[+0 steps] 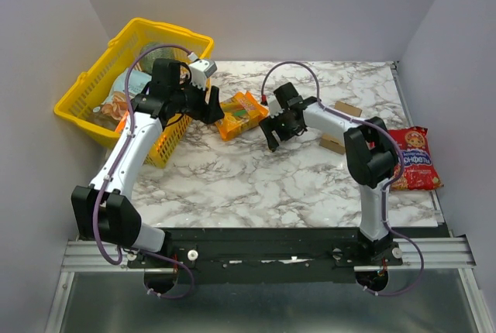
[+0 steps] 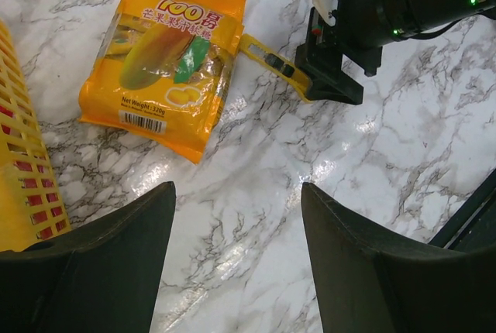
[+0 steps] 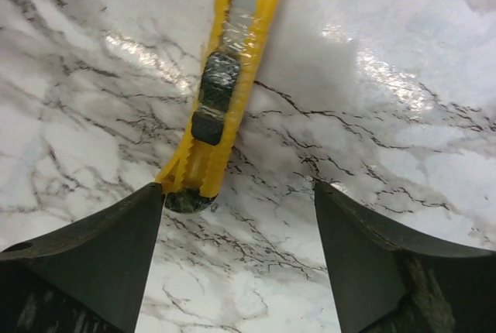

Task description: Unpack the express box

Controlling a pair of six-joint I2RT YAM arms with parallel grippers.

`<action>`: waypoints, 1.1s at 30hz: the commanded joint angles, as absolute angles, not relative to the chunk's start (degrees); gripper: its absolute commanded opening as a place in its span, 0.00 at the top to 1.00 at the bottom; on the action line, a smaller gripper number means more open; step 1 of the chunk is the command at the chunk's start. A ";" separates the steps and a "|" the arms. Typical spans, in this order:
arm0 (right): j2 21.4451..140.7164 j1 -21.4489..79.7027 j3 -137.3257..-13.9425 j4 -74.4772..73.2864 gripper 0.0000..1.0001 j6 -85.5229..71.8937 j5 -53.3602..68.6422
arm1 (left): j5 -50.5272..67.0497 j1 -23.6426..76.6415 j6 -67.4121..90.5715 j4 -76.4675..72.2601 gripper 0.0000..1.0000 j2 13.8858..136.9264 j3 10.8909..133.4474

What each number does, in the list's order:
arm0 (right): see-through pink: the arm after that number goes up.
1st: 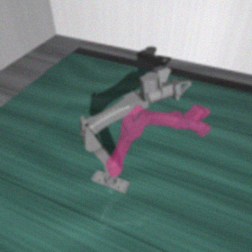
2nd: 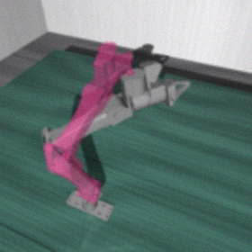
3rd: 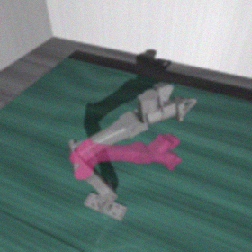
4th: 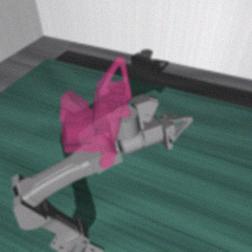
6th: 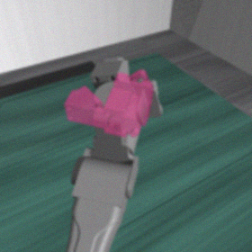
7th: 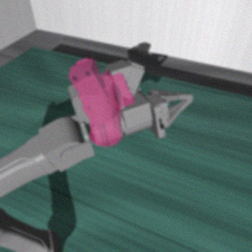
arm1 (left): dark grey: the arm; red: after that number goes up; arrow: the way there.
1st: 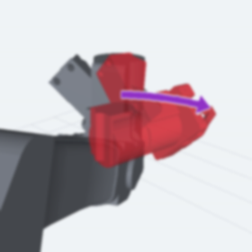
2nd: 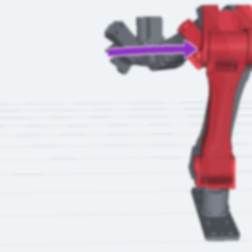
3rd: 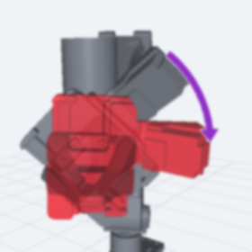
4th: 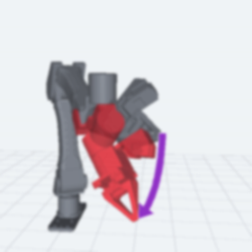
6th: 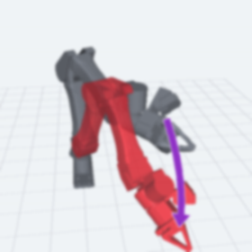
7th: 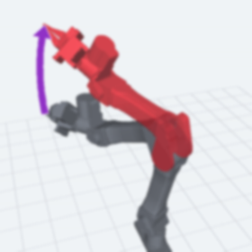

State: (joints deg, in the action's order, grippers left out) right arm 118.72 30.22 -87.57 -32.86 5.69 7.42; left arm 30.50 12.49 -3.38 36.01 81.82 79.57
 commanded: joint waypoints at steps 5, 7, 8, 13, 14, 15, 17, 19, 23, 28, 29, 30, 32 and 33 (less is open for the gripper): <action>121.81 29.79 -92.98 -34.72 0.18 11.33 21.79 | 31.03 12.48 -2.90 34.80 0.25 82.88 80.86; 121.99 29.79 -93.08 -34.72 0.20 12.12 21.97 | 30.94 12.48 -2.81 34.80 0.25 82.88 80.86; 122.17 29.79 -92.90 -34.89 0.20 11.78 21.54 | 31.02 12.48 -2.64 34.63 0.25 82.71 80.60; 121.82 30.67 -89.40 -33.23 0.25 8.98 15.66 | 30.67 12.48 -2.02 33.93 0.25 82.35 79.98; 121.90 30.93 -88.78 -32.96 0.26 8.53 12.77 | 30.59 12.48 -2.02 34.01 0.25 82.44 79.89; 122.08 31.46 -88.42 -32.87 0.27 8.18 12.22 | 30.50 12.48 -2.02 33.93 0.25 82.27 79.89; 122.52 31.73 -87.98 -32.70 0.29 7.47 11.25 | 30.50 12.48 -2.02 33.84 0.25 82.35 79.89; 122.96 32.17 -87.98 -32.52 0.32 7.38 9.85 | 30.41 12.48 -2.02 33.84 0.25 82.44 79.89; 123.92 32.96 -88.16 -32.52 0.41 7.82 8.44 | 30.67 12.48 -1.50 33.49 0.25 82.53 79.89; 122.78 34.54 -86.75 -31.91 0.57 8.61 6.95 | 31.20 12.48 -0.97 33.05 0.25 83.67 80.42; 122.52 34.63 -86.49 -31.73 0.57 8.61 6.51 | 31.20 12.48 -0.97 32.96 0.25 83.76 80.68; 122.43 34.72 -86.40 -31.64 0.56 8.53 5.46 | 31.20 12.48 -0.79 32.78 0.25 83.85 80.77; 122.69 34.89 -86.40 -31.64 0.54 8.35 4.84 | 31.29 12.48 -0.70 32.61 0.25 84.11 80.86; 122.87 35.15 -86.48 -31.73 0.54 8.44 4.57 | 31.29 12.48 -0.62 32.43 0.25 84.20 80.95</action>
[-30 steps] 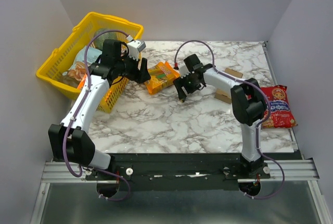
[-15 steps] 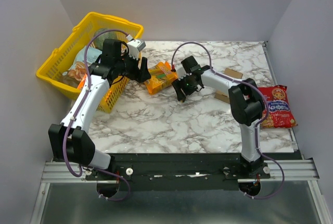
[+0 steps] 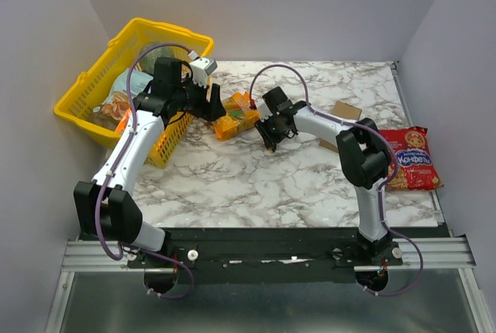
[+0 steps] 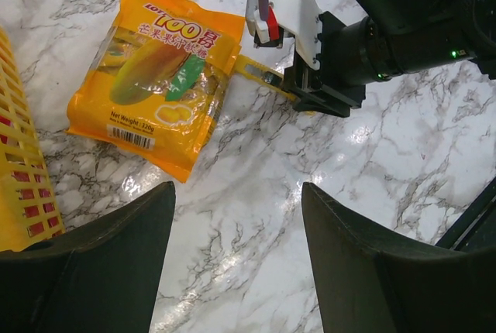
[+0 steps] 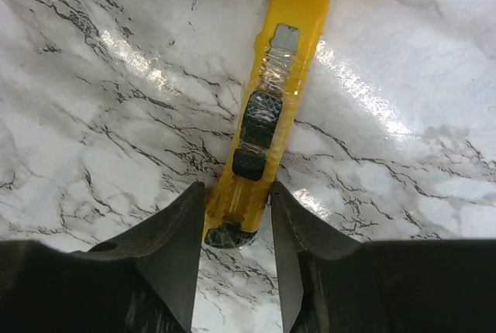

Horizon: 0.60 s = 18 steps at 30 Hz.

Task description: Unpack the express box

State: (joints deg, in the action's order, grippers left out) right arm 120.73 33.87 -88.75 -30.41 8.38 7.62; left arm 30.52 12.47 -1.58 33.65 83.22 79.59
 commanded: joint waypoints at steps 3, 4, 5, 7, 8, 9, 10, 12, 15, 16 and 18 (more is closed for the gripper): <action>123.31 36.03 -86.31 -31.64 0.56 8.09 1.78 | 31.46 12.48 -0.53 32.43 0.25 84.29 81.12; 123.40 36.12 -86.22 -31.55 0.56 7.04 0.71 | 31.55 12.48 -0.61 32.43 0.25 84.20 81.12; 123.92 36.30 -86.05 -31.64 0.57 6.34 -0.17 | 31.64 12.48 -0.62 32.43 0.25 84.11 81.12; 123.75 36.56 -85.96 -31.73 0.63 5.98 -2.37 | 31.64 12.48 -0.61 32.26 0.25 83.94 81.04; 123.84 36.65 -85.87 -31.90 0.67 6.06 -2.63 | 31.55 12.48 -0.53 32.17 0.25 83.85 80.86; 123.84 36.82 -85.87 -31.90 0.90 6.06 -2.90 | 31.64 12.48 -0.53 32.08 0.25 83.76 80.77; 123.58 36.83 -85.78 -32.17 0.99 6.59 -2.64 | 31.55 12.48 -0.70 31.99 0.25 83.50 80.60; 121.92 36.83 -85.52 -32.69 0.99 8.34 -2.02 | 31.38 12.48 -1.23 31.91 0.25 83.32 80.33; 118.32 35.43 -83.94 -33.75 1.00 11.94 -3.78 | 31.81 12.48 -3.24 31.82 0.25 82.88 79.63; 115.43 34.90 -83.67 -34.62 1.00 14.48 -3.00 | 32.51 12.48 -4.03 31.90 0.25 82.88 79.37; 112.69 33.23 -83.85 -35.76 1.00 16.69 -1.42 | 35.66 12.57 -6.85 32.17 0.23 82.97 79.19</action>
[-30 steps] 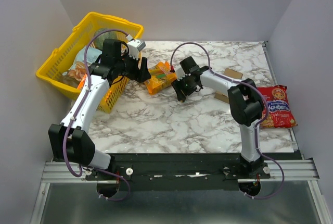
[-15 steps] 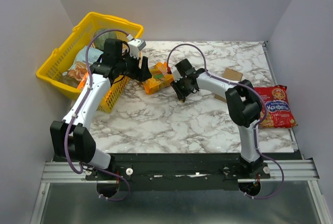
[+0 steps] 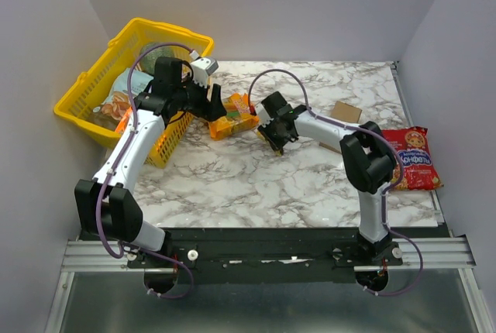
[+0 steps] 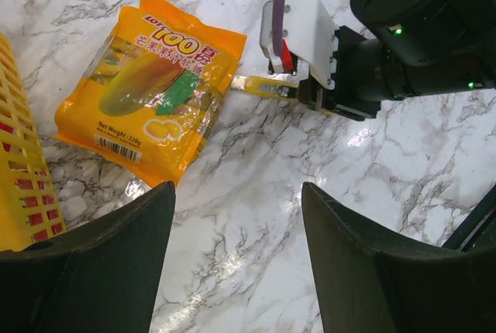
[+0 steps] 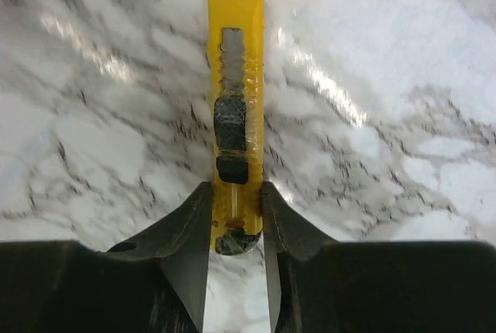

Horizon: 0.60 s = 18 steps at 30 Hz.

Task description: Unpack the express box

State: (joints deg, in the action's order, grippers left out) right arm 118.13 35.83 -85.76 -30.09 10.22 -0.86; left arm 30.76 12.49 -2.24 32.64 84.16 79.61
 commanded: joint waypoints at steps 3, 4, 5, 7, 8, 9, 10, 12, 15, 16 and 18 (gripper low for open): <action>107.07 32.17 -83.68 -36.48 1.00 22.66 3.49 | 41.63 13.70 -14.02 36.36 0.20 84.37 80.76; 105.14 31.99 -82.45 -36.21 1.00 26.42 6.39 | 42.97 14.23 -16.41 37.95 0.20 85.68 81.64; 101.81 32.08 -81.40 -35.86 0.99 28.63 8.94 | 43.67 14.93 -18.61 39.45 0.20 86.39 83.30; 98.36 32.25 -79.46 -33.24 1.00 31.88 13.17 | 44.21 16.69 -22.49 41.74 0.20 88.40 84.72; 96.17 32.34 -77.71 -32.61 0.99 33.12 13.88 | 44.64 16.96 -23.37 42.18 0.20 89.11 86.12; 95.54 32.95 -77.00 -31.82 1.00 34.09 12.58 | 45.08 17.31 -23.73 42.54 0.20 89.82 86.83; 95.19 33.05 -76.38 -30.25 1.00 35.41 11.52 | 45.00 18.18 -24.17 43.24 0.20 91.39 87.71; 96.14 33.05 -76.02 -29.53 0.99 35.42 8.46 | 44.30 19.07 -24.52 44.55 0.21 93.16 90.87; 100.44 32.96 -76.72 -30.23 0.76 33.41 6.78 | 42.02 19.86 -21.72 45.01 0.22 95.53 93.60; 101.50 32.96 -76.82 -30.50 0.69 30.61 6.51 | 41.75 19.86 -20.58 44.65 0.22 95.80 93.86; 103.35 32.87 -76.82 -30.50 0.54 28.92 8.25 | 40.78 19.60 -16.71 43.51 0.22 95.45 93.52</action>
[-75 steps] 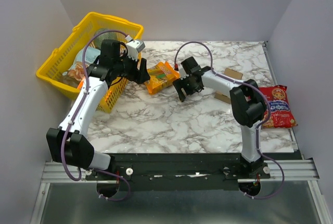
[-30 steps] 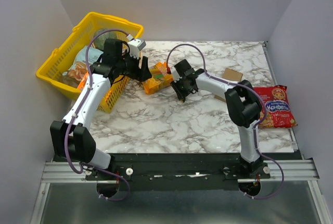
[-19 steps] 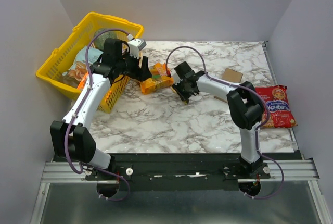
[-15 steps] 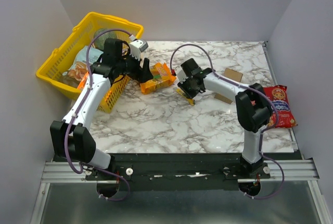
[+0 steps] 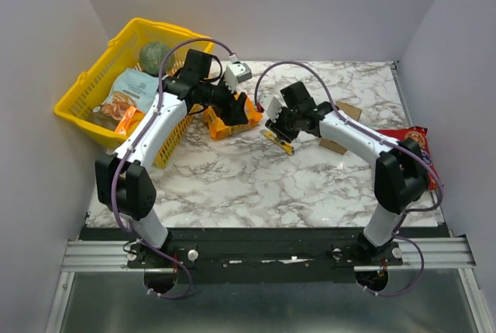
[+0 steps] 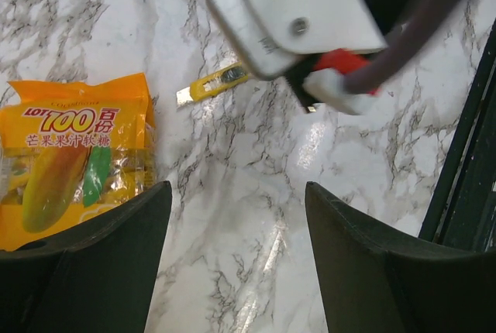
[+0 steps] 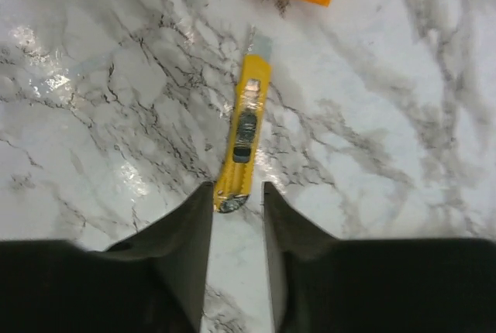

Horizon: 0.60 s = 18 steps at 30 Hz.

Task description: Unpack the express box

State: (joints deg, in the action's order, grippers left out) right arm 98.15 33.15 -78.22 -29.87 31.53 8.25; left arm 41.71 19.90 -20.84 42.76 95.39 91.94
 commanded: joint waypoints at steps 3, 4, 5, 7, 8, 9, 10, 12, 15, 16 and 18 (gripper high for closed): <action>106.16 32.87 -77.25 -30.32 0.48 28.48 10.37 | 41.48 18.29 -10.82 41.40 0.22 93.26 90.45; 107.83 32.87 -78.30 -30.41 0.48 28.56 10.55 | 41.75 17.85 -9.42 40.09 0.22 91.69 89.40; 108.54 32.87 -78.83 -30.41 0.48 28.91 10.37 | 41.92 17.49 -8.62 39.73 0.22 90.89 87.30; 110.21 32.78 -80.59 -30.41 0.48 29.79 10.02 | 41.23 16.79 -8.09 39.46 0.22 88.26 85.26; 111.78 32.87 -81.20 -30.41 0.48 30.06 9.76 | 40.70 16.70 -8.00 39.38 0.22 87.20 83.17; 112.67 32.87 -81.65 -30.41 0.48 30.23 8.97 | 40.08 16.53 -8.00 39.20 0.22 86.40 82.19; 113.37 32.87 -82.09 -30.32 0.48 30.58 8.62 | 39.12 16.44 -8.00 38.94 0.22 84.66 81.22; 115.39 32.78 -83.23 -30.32 0.49 30.85 8.00 | 38.32 16.35 -7.91 38.59 0.21 83.24 79.11; 117.06 32.52 -84.54 -30.41 0.50 31.20 7.47 | 37.44 16.17 -7.47 38.23 0.21 81.04 77.35; 117.42 32.52 -84.90 -30.85 0.51 31.38 7.56 | 37.35 16.00 -7.38 38.23 0.21 80.25 77.00; 117.95 32.08 -85.34 -31.37 0.52 31.55 7.82 | 37.09 15.91 -7.56 38.41 0.21 79.81 76.38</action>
State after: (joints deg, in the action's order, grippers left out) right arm 115.68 32.75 -83.24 -30.04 30.55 8.19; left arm 39.05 16.23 -8.56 39.42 82.11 77.73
